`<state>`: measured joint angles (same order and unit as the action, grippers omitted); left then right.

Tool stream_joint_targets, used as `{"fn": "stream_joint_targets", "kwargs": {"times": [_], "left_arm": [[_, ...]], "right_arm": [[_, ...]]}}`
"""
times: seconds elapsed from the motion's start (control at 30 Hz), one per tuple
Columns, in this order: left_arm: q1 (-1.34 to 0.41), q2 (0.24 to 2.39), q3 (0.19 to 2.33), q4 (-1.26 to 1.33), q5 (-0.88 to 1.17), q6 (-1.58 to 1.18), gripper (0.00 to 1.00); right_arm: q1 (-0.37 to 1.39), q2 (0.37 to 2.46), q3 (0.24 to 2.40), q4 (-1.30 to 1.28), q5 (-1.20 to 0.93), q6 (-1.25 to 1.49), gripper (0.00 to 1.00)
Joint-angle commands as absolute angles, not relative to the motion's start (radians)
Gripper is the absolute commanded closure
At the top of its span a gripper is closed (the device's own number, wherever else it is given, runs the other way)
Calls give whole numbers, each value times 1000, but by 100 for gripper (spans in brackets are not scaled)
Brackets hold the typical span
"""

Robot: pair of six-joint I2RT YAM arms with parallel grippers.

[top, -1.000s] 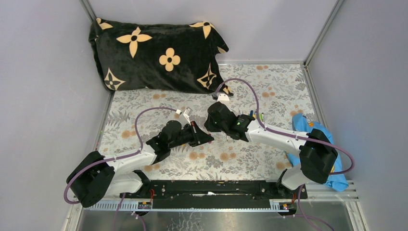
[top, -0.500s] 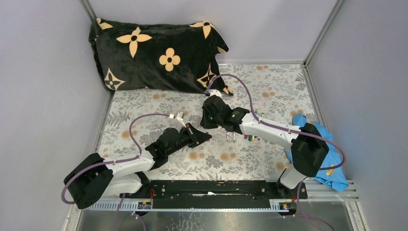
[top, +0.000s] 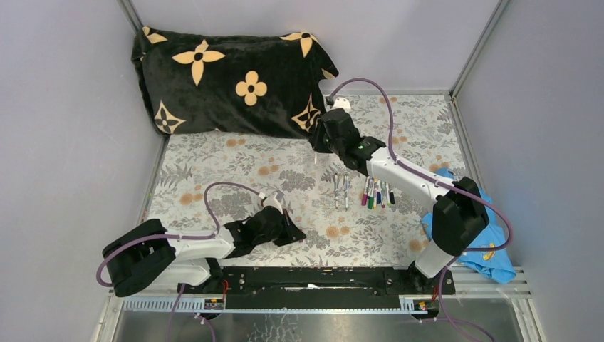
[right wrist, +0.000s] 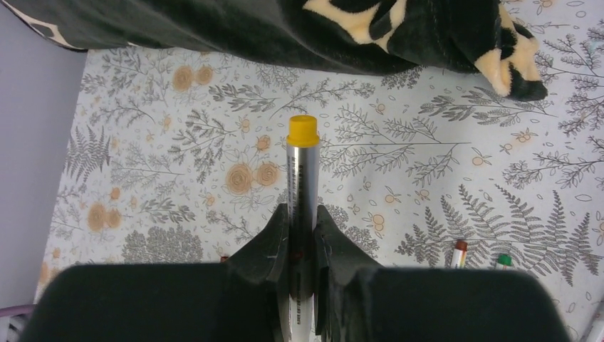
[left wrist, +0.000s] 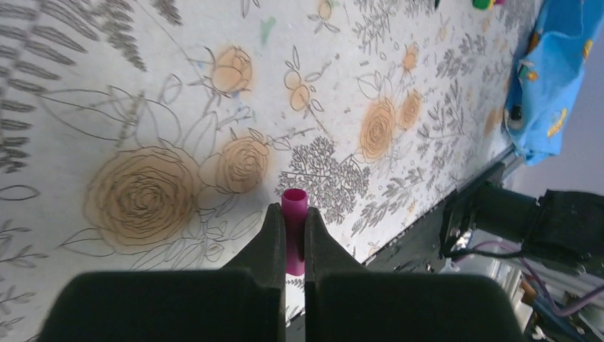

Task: Open the pen caps

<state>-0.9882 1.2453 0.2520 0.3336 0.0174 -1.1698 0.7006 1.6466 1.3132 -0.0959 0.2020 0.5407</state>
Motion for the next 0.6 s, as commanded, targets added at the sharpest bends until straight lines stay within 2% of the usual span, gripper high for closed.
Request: {"fn": "stream_joint_targets", "kwargs": {"times": [0.0,0.13,0.27,0.43,0.57], "left_arm": [[-996,1189,355,101,-187,-1163,100],[-991,1229,518,-162,-360,-1127,100],[-944,1377,683,-335,-426,-1079,100],[-898,1490,728,-388,-446,-1071,100],[-862,1487,702,-391,-445,-1073,94]], "right_arm": [[698,1615,1280,-107,252,501,100],[691,1580,1180,-143,267,481,100],[690,1568,1122,-195,270,473,100],[689,1563,1070,-223,280,472,100],[689,1579,1062,-234,280,471,100]]}}
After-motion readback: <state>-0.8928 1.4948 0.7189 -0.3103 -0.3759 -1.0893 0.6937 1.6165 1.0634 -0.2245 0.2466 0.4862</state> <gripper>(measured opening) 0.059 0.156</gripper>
